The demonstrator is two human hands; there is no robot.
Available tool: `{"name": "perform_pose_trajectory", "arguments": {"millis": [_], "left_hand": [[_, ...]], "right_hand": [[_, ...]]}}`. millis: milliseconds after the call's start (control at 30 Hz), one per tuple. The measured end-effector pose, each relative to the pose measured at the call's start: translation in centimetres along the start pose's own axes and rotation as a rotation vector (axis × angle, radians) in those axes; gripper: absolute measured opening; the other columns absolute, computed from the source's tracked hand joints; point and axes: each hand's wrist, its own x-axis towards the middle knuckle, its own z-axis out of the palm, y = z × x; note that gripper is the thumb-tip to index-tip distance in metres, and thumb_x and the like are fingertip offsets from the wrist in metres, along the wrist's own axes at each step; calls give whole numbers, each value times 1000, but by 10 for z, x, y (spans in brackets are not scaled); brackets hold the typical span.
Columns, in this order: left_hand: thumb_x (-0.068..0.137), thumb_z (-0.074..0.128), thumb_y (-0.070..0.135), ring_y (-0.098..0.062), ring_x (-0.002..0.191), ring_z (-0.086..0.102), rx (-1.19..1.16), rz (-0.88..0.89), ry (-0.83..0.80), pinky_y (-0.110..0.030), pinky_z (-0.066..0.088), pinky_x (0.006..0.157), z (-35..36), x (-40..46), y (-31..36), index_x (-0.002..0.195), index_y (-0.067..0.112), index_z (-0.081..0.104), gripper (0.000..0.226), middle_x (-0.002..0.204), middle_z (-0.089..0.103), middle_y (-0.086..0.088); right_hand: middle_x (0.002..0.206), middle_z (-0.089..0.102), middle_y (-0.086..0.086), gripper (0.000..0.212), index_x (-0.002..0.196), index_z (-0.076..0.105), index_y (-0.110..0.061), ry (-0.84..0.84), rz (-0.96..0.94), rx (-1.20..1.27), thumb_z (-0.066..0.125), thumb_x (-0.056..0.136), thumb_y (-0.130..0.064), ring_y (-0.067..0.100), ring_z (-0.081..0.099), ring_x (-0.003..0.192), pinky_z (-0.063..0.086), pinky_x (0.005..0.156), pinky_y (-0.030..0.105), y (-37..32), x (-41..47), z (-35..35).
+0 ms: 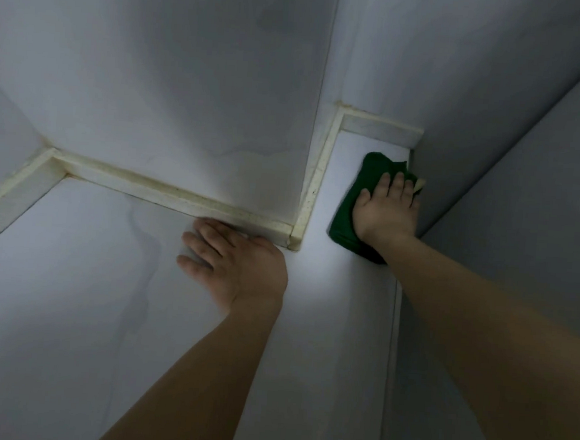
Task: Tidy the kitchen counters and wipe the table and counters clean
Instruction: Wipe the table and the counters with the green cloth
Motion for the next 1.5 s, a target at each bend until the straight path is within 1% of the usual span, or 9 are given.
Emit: {"name": "perform_pose_trajectory", "arguments": {"millis": [367, 633, 733, 800, 900, 1067, 1167, 1267, 1500], "left_hand": [[97, 12, 30, -38, 146, -9, -11, 26, -108, -57, -2, 116, -11, -4, -2, 150, -4, -5, 65, 160, -6, -17], [97, 17, 33, -33, 146, -14, -69, 99, -283, -52, -10, 116, -33, -5, -14, 151, 0, -8, 68, 160, -11, -15], [98, 26, 24, -30, 147, -7, -156, 274, -311, -44, -6, 119, -43, -12, -43, 153, 8, 4, 62, 161, -4, -11], [99, 31, 17, -28, 147, 5, -240, 412, -273, -39, 1, 120, -52, -34, -71, 152, 10, 17, 56, 160, 7, -12], [97, 37, 9, -30, 139, 28, -430, 458, -213, -36, 18, 117, -67, -92, -109, 147, 8, 35, 50, 153, 31, -14], [98, 41, 17, -27, 128, 44, -431, 350, -509, -34, 34, 106, -77, -159, -130, 140, 9, 43, 43, 141, 46, -12], [97, 43, 23, -28, 104, 58, -420, 398, -501, -37, 47, 92, -74, -183, -127, 114, 10, 51, 23, 113, 61, -13], [96, 43, 30, -24, 83, 57, -326, 379, -433, -34, 44, 75, -69, -193, -115, 96, 12, 48, 19, 91, 60, -5], [93, 47, 21, -25, 94, 57, -232, 385, -241, -32, 30, 73, -63, -219, -118, 93, 13, 55, 12, 99, 60, -5]], "right_hand": [[160, -7, 14, 62, 153, -1, -6, -12, -109, 4, 13, 101, -37, 28, -4, 147, -2, 120, 44, 15, -128, 13], [159, -10, 13, 77, 153, -3, -8, -34, -149, 50, -11, 85, -43, 27, -9, 147, -6, 119, 44, 16, -255, 27], [160, -4, 13, 78, 153, 3, -8, -70, -180, 51, -9, 85, -46, 28, -4, 148, -3, 119, 45, 21, -285, 24], [160, 3, 14, 73, 153, 8, -10, -145, -199, -15, -2, 91, -47, 30, 3, 146, 2, 119, 45, 24, -282, 13], [148, 25, 15, 53, 144, 24, -11, -149, -263, -37, 36, 96, -29, 33, 24, 135, 17, 115, 43, 22, -259, -25], [161, -6, -2, 81, 153, -5, -30, -233, -755, -457, 44, 92, -7, 25, -13, 147, -15, 113, 55, 12, -227, -60], [158, 17, 4, 72, 152, 13, -26, -236, -855, -772, 53, 93, -21, 27, 6, 147, -13, 113, 56, 10, -231, -61], [150, 31, 10, 57, 144, 34, -17, -169, -796, -829, 54, 92, -27, 31, 22, 140, -4, 117, 52, 7, -241, -61], [136, 45, 8, 40, 131, 52, -14, -106, -768, -866, 52, 92, -23, 28, 34, 131, 3, 118, 48, 15, -264, -78]]}}
